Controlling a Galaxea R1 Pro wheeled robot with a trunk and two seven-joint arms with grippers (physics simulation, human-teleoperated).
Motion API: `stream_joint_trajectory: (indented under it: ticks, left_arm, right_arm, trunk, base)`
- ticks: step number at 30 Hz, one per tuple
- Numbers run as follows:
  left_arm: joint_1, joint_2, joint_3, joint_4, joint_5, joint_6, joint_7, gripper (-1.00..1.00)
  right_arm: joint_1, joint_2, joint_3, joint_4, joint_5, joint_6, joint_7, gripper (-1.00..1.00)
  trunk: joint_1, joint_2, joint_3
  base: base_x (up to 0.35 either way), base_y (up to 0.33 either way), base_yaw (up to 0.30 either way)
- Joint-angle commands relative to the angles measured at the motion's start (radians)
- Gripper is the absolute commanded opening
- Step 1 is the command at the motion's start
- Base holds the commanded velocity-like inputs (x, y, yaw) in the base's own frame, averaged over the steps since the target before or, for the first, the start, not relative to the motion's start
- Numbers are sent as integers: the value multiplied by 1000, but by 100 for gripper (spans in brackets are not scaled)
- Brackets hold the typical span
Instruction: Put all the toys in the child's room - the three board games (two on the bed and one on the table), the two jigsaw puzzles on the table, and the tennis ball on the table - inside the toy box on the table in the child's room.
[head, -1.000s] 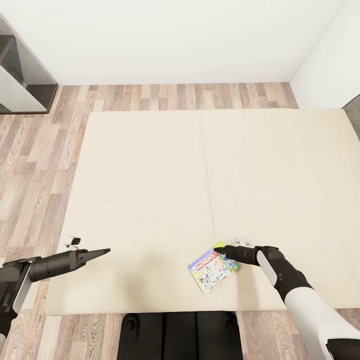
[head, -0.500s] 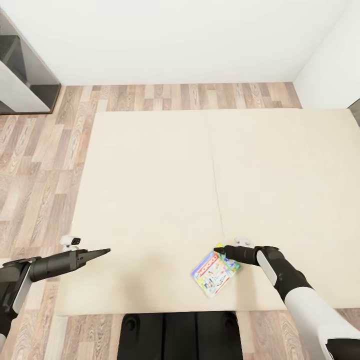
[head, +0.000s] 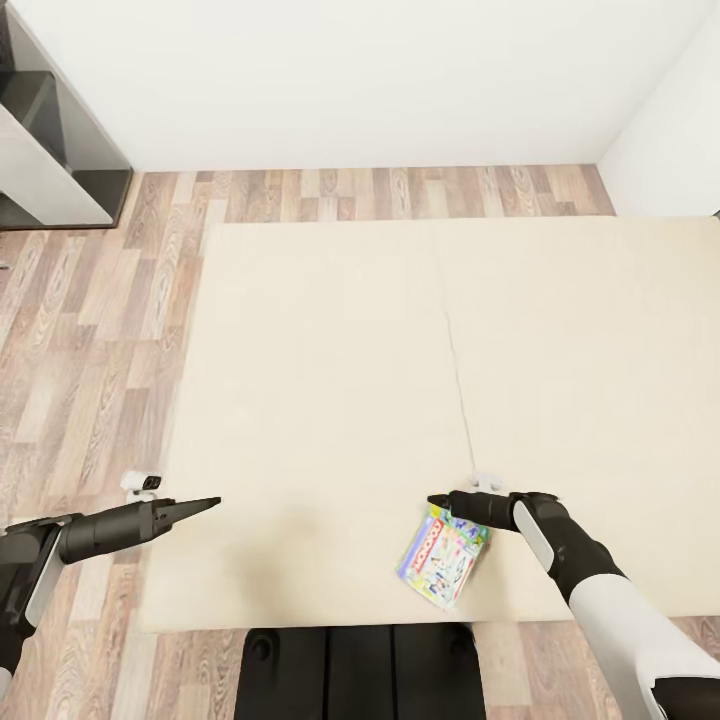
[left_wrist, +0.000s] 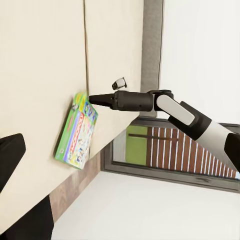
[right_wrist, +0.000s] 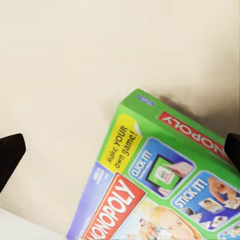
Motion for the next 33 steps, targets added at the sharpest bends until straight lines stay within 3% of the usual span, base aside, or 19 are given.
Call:
stream_joint_trajectory:
  ticks: [1,13,33]
  left_arm:
    - [0,0,0,0,0,11,-4,100]
    - [0,0,0,0,0,11,-4,100]
    - [0,0,0,0,0,11,-4,100]
  right_arm:
    - [0,-1,3,-1,-4,5,0,100]
    - [0,-1,3,-1,-4,5,0,100]
    - [-1,-6,1,-3,-5,11,2,100]
  trunk:
    - [1,-2,-1]
    - [1,-2,-1]
    - [1,-2,-1]
  base:
    - [0,201,0]
    - [0,186,0]
    - [0,13,0]
